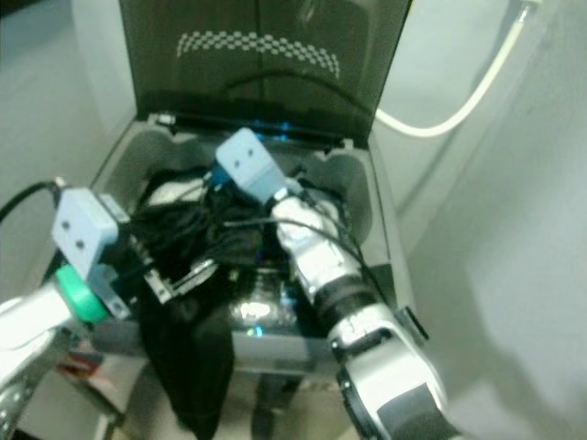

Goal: Clothes washing

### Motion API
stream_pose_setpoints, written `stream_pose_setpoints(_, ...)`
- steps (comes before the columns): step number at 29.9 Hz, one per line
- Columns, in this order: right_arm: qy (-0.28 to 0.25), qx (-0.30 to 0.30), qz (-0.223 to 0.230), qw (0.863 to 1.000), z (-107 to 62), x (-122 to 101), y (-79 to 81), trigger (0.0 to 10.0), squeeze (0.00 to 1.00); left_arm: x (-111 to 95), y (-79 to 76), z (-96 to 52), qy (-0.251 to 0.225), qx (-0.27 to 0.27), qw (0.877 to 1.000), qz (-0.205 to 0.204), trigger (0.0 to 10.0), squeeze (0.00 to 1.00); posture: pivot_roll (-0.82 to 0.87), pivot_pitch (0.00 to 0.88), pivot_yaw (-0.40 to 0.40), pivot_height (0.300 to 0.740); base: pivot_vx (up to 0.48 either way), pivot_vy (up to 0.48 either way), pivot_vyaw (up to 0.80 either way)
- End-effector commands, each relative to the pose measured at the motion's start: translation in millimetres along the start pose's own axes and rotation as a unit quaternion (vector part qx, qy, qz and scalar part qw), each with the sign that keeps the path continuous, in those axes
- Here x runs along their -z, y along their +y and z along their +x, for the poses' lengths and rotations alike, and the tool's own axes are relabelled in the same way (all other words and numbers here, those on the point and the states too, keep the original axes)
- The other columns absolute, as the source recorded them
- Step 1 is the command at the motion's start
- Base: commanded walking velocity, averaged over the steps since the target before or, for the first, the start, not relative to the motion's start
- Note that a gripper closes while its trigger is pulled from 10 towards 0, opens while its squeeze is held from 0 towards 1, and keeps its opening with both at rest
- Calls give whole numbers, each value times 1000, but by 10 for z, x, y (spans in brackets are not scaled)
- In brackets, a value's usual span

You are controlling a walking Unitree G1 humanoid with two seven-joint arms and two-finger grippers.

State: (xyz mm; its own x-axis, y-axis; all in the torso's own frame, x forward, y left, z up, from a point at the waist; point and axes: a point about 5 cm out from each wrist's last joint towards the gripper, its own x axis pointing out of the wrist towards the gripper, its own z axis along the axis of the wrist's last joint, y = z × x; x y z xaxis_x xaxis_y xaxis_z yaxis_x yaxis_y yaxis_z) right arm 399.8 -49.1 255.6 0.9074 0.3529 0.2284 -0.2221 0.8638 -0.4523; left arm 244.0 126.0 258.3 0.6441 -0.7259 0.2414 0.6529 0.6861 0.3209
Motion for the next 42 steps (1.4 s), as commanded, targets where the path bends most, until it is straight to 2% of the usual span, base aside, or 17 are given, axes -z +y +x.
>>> stream_pose_setpoints(1,21,79,91,993,18,40,-241,10000,0,-6,-26,-38,4,-8,1000,-4,10000,0,189,68,-70,740,0,0,0)
stream_pose_setpoints(6,35,150,174,973,4,97,-439,10000,0,-7,-45,-61,9,-15,1000,-10,10000,0,192,73,-68,740,0,0,0)
stream_pose_setpoints(8,26,233,218,947,-35,112,-714,10000,0,-7,-86,-99,21,-14,999,-21,10000,0,189,76,-67,740,0,0,0)
stream_pose_setpoints(10,26,233,218,947,-35,112,-714,10000,0,-7,-86,-99,21,-14,999,-21,10000,0,189,76,-67,740,0,0,0)
stream_pose_setpoints(11,20,255,230,939,-49,112,-790,10000,0,-1,-94,-111,26,-15,999,-21,10000,0,189,76,-67,740,0,0,0)
stream_pose_setpoints(14,-1,294,250,922,-85,80,-952,10000,0,7,37,-87,29,-82,996,5,10000,0,191,77,-68,740,0,0,0)
stream_pose_setpoints(19,-18,288,240,927,-78,34,-983,10000,0,-48,300,-53,22,-175,981,77,10000,0,196,78,-67,740,0,0,0)
stream_pose_setpoints(20,-20,223,198,954,-17,-17,-846,10000,0,-83,312,-30,18,-166,982,86,10000,0,195,79,-62,740,0,0,0)
stream_pose_setpoints(21,-18,186,175,967,11,-34,-764,10000,0,-91,301,-22,17,-159,984,85,10000,0,194,79,-60,740,0,0,0)
stream_pose_setpoints(24,-23,157,166,973,26,-54,-699,10000,0,-97,286,-11,16,-152,985,83,10000,0,194,79,-60,740,0,0,0)
stream_pose_setpoints(25,-25,128,152,980,38,-70,-633,10000,831,-100,274,-4,15,-149,985,81,10000,0,190,80,-55,740,0,0,0)
stream_pose_setpoints(26,-25,128,152,980,38,-70,-633,10000,831,-100,274,-4,15,-149,985,81,10000,0,190,80,-55,740,0,0,0)
stream_pose_setpoints(27,-31,105,139,984,45,-84,-583,10000,1000,-104,262,1,16,-147,986,80,10000,0,190,80,-55,740,0,0,0)
stream_pose_setpoints(28,-31,105,139,984,45,-84,-583,10000,1000,-104,262,1,16,-147,986,80,10000,0,190,80,-55,740,0,0,0)
stream_pose_setpoints(32,-47,-17,93,994,11,-117,-518,10000,1000,-186,243,28,6,-137,987,82,10000,0,183,80,-46,740,0,0,0)
stream_pose_setpoints(38,-57,-52,86,993,-38,-116,-616,10000,1000,-238,270,30,-5,-148,985,92,10000,0,180,80,-44,740,0,0,0)
stream_pose_setpoints(42,-93,-116,106,983,-127,-173,-641,10000,1000,-293,291,25,-17,-152,984,89,10000,0,183,81,-44,740,0,0,0)
